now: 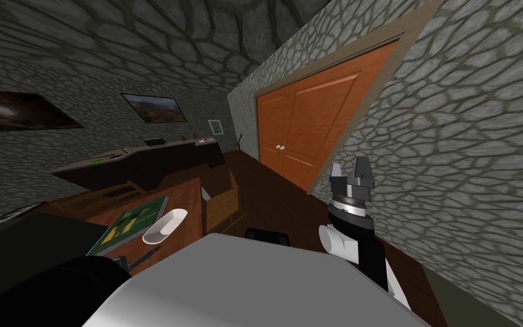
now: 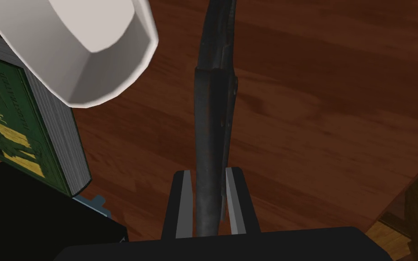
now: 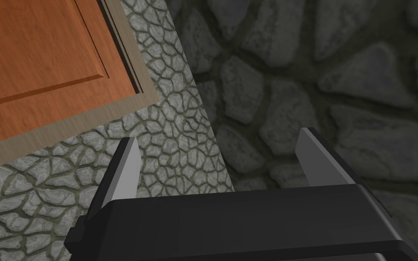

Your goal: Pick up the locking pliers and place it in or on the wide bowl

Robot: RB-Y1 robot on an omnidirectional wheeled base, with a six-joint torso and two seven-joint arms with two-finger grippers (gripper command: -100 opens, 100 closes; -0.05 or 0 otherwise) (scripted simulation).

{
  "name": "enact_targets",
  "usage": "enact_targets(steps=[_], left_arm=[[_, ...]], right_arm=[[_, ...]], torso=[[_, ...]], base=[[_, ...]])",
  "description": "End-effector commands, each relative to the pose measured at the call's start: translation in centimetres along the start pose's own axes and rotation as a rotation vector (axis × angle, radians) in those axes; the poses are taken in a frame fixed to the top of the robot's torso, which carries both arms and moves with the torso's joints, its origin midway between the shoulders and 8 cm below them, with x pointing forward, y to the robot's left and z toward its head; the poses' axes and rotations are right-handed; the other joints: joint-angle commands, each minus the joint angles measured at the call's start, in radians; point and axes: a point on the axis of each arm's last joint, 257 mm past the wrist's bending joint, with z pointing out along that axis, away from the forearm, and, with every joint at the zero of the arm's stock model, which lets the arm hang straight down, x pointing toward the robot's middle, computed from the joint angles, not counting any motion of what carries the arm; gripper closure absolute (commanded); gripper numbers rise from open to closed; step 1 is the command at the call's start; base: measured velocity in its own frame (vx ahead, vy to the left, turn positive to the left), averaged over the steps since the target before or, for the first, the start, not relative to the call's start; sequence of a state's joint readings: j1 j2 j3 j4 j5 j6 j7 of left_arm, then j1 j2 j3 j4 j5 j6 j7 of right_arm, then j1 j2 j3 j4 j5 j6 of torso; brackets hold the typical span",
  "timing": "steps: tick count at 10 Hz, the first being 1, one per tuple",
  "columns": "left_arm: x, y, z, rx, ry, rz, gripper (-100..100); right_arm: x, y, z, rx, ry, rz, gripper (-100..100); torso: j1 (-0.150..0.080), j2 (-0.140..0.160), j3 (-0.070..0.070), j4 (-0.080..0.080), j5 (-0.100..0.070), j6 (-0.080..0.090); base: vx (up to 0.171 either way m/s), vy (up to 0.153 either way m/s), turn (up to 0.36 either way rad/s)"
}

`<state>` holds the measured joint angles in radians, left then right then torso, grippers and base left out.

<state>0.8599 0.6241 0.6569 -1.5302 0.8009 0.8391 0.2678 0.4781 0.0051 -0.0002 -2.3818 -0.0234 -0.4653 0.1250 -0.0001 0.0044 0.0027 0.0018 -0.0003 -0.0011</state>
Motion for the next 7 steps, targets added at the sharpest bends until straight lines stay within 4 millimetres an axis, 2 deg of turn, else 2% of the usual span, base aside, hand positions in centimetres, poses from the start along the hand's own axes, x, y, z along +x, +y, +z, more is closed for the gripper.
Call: enact_targets(steps=[1, 4, 7], left_arm=[[0.0, -1.8, -0.1, 0.029, 0.015, -0.038, 100], [0.6, -4.3, -0.2, 0.059, 0.049, -0.080, 100], [1.7, -5.8, 0.1, 0.056, 0.079, -0.083, 100]], right_arm=[[0.0, 0.0, 0.0, 0.000, 0.000, 0.000, 0], [0.0, 0.0, 0.0, 0.000, 0.000, 0.000, 0], [0.0, 0.0, 0.0, 0.000, 0.000, 0.000, 0]], torso=[[0.000, 0.000, 0.000, 0.000, 0.000, 0.000], [0.003, -0.001, -0.001, 0.000, 0.002, -0.001], [0.011, -0.002, -0.001, 0.000, 0.003, 0.000]], base=[[-0.110, -0.051, -0.122], [-0.086, -0.032, -0.121], [-0.072, 0.061, -0.120]])
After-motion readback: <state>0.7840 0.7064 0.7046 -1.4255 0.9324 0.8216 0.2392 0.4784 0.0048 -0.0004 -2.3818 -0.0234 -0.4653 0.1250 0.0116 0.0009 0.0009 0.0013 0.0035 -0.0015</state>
